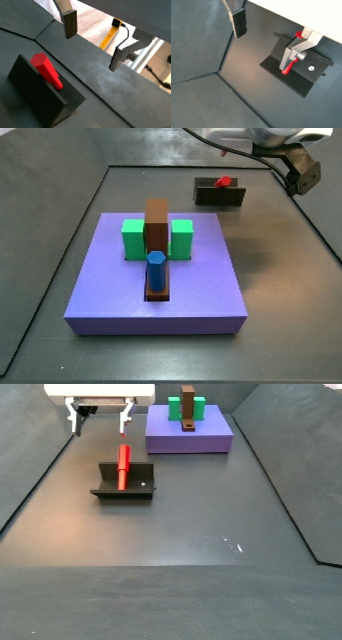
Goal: Pick up the red object. Move up. Place the red object on the fixture. Regrasp the red object. Move to above the board. Insert the red object.
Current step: Regrasp the red object.
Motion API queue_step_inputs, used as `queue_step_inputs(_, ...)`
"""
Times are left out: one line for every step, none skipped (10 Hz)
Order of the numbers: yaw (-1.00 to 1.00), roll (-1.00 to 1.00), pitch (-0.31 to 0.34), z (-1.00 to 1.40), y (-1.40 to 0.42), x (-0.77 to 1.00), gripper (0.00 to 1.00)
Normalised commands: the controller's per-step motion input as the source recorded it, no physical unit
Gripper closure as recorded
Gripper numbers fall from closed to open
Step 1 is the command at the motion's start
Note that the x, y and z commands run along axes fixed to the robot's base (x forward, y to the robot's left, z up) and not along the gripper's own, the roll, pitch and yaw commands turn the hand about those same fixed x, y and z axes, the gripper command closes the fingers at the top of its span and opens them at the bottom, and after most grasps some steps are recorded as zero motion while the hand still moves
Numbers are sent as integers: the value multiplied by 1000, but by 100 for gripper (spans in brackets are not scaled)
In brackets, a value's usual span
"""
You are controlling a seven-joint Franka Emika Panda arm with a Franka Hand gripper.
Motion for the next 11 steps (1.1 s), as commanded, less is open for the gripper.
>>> queue_step_inputs(0, -380, 0, -151, 0, -117, 0)
queue_step_inputs(89, -280, -9, -129, 0, -209, 0)
queue_step_inputs(94, -114, -40, -111, 0, -211, 0)
queue_step_inputs(43, 0, -100, -94, 0, -269, 0)
queue_step_inputs(66, 243, -117, -63, 0, -186, 0)
queue_step_inputs(123, 331, -149, -106, -46, -74, 0)
queue_step_inputs(129, 337, -114, -126, -63, 0, 0)
queue_step_inputs(49, 231, 0, -177, -63, 0, 0)
queue_step_inputs(0, 131, 0, -326, -57, 0, 0)
queue_step_inputs(0, 37, 0, -377, -40, 0, 0)
queue_step_inputs(0, 0, 0, -366, -20, 0, 0)
